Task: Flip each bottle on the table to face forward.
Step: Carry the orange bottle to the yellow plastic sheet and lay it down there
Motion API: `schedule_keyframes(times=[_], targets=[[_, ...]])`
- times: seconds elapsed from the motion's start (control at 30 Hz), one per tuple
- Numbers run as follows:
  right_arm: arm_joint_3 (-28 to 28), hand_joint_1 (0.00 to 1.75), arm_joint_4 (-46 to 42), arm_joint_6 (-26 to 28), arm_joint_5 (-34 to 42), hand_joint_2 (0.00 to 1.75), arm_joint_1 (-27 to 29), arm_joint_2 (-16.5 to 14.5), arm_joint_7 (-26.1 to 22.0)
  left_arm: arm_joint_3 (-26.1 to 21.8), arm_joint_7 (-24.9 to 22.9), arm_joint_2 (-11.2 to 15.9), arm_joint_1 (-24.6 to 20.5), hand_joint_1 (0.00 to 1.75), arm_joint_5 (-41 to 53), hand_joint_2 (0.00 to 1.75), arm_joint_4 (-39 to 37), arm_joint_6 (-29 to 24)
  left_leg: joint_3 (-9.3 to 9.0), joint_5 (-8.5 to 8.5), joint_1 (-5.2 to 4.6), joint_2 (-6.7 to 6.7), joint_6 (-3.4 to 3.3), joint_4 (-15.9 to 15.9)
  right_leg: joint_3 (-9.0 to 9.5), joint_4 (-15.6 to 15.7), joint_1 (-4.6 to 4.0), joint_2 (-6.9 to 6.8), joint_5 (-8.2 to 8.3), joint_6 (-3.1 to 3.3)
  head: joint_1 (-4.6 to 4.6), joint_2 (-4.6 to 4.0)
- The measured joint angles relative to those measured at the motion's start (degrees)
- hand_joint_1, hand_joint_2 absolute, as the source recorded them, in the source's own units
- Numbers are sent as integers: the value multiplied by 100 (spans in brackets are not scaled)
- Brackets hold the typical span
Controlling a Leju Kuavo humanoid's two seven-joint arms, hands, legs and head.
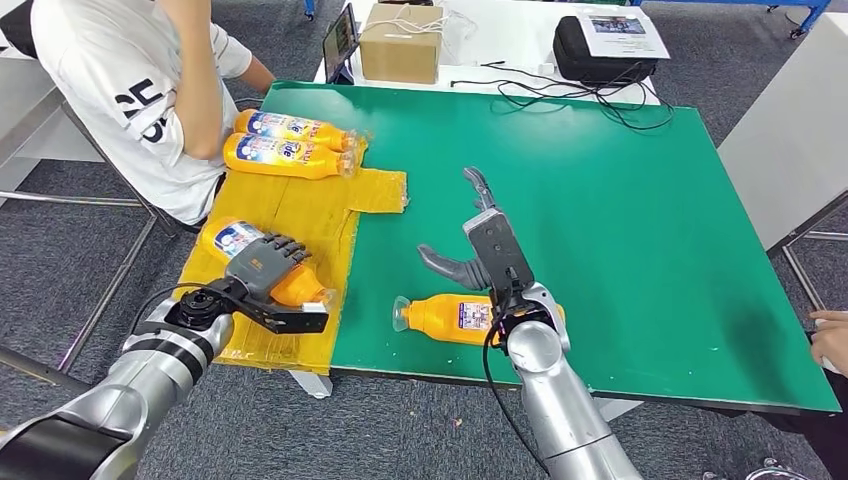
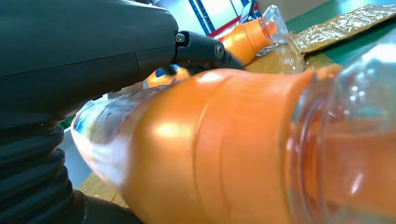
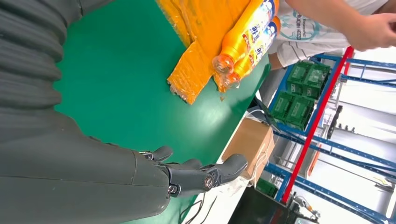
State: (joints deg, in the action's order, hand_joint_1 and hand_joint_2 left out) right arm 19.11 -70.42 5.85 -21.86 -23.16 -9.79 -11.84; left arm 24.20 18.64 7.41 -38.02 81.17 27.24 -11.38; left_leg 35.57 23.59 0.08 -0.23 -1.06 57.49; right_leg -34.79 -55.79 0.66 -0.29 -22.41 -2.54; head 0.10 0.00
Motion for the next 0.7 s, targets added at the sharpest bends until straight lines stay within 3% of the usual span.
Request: schedule_keyframes(times=[0.5,0.63,0.7], targets=[[13,0,69,-37,-20,175,-23,19,76,47,126,0,-32,0,-440,175,-31,-42,0,0,0,1,0,0,-1,0,0,0,0,0,-1,0],[99,0,133,-91,-219,0,-47,73,187,-141,519,32,94,0,-1299,175,130,-35,2,0,0,2,0,1,-3,-1,0,0,0,0,-1,0],[134,0,173,-101,-292,0,-54,104,210,-254,666,72,233,0,-1656,175,317,-10,5,0,0,2,0,1,-6,-1,0,0,0,0,1,0]])
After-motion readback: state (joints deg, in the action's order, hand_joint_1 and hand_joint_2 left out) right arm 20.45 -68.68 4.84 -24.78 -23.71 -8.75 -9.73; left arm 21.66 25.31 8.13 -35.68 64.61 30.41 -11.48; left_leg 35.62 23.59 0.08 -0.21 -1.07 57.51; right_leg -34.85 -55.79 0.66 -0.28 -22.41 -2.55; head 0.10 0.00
